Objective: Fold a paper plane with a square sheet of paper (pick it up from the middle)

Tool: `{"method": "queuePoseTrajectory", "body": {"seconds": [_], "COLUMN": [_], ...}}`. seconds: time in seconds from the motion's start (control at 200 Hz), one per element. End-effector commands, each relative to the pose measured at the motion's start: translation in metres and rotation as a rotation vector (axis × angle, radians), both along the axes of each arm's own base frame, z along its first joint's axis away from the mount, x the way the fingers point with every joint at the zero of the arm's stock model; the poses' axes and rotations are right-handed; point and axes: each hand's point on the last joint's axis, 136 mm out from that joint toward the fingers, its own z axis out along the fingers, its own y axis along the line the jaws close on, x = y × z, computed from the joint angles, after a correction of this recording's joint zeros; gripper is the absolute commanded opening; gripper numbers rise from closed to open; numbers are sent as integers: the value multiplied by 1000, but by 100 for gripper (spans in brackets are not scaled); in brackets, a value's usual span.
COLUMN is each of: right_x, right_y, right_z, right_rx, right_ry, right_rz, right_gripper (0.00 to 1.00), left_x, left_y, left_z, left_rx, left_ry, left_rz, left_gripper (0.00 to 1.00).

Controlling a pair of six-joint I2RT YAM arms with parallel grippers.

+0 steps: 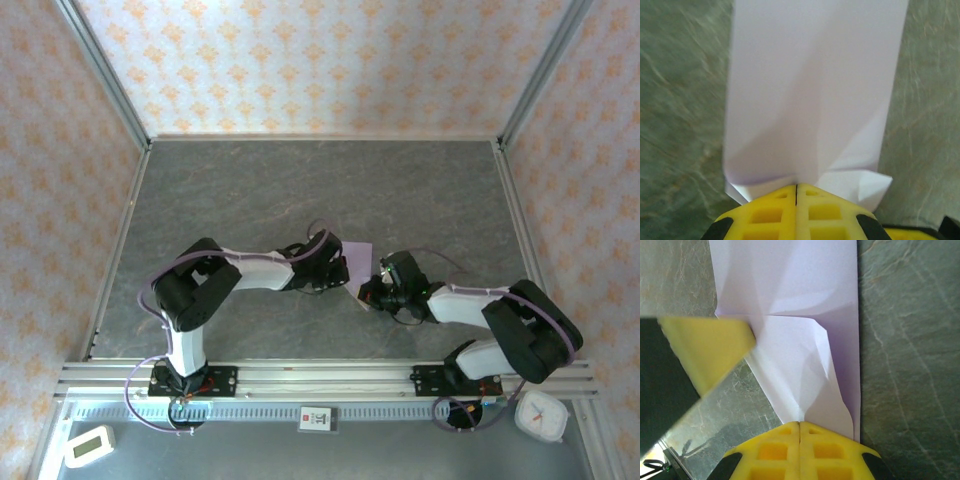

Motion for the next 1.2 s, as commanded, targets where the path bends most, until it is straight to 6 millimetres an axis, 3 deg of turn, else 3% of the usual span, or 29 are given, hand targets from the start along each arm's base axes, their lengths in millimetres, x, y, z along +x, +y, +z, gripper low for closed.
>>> {"method": "queuePoseTrajectory", "body": {"seconds": [0.0, 0.205, 0.405, 0.535, 0.711, 0.841, 0.976, 1.096, 1.196], "right_x": [-64, -63, -63, -64, -61, -57, -56, -53, -51], "right_y": [-64, -63, -63, -63, -60, -56, -52, -49, -47], "right_z": [-67, -67, -66, -65, -63, -61, -60, -59, -57], "right_rx": [-292, -288, -287, -287, -278, -267, -251, -245, -238], "right_ry": [266, 262, 259, 255, 246, 237, 235, 227, 224], "right_rz": [-54, -55, -52, -46, -36, -24, -15, -6, 0], "right_gripper": [0, 0, 0, 0, 0, 0, 0, 0, 0], "left_x": [12, 13, 12, 18, 40, 52, 50, 33, 21], "left_y": [63, 95, 148, 173, 177, 149, 86, 37, 18], "left_z": [-46, -64, -80, -78, -38, -7, 28, 39, 35], "left_rx": [263, 333, 401, 435, 417, 343, 227, 119, 93], "left_ry": [41, 53, 70, 76, 8, -53, -131, -142, -143], "left_rz": [112, 142, 220, 264, 299, 254, 124, 36, 5], "left_gripper": [0, 0, 0, 0, 0, 0, 0, 0, 0]}}
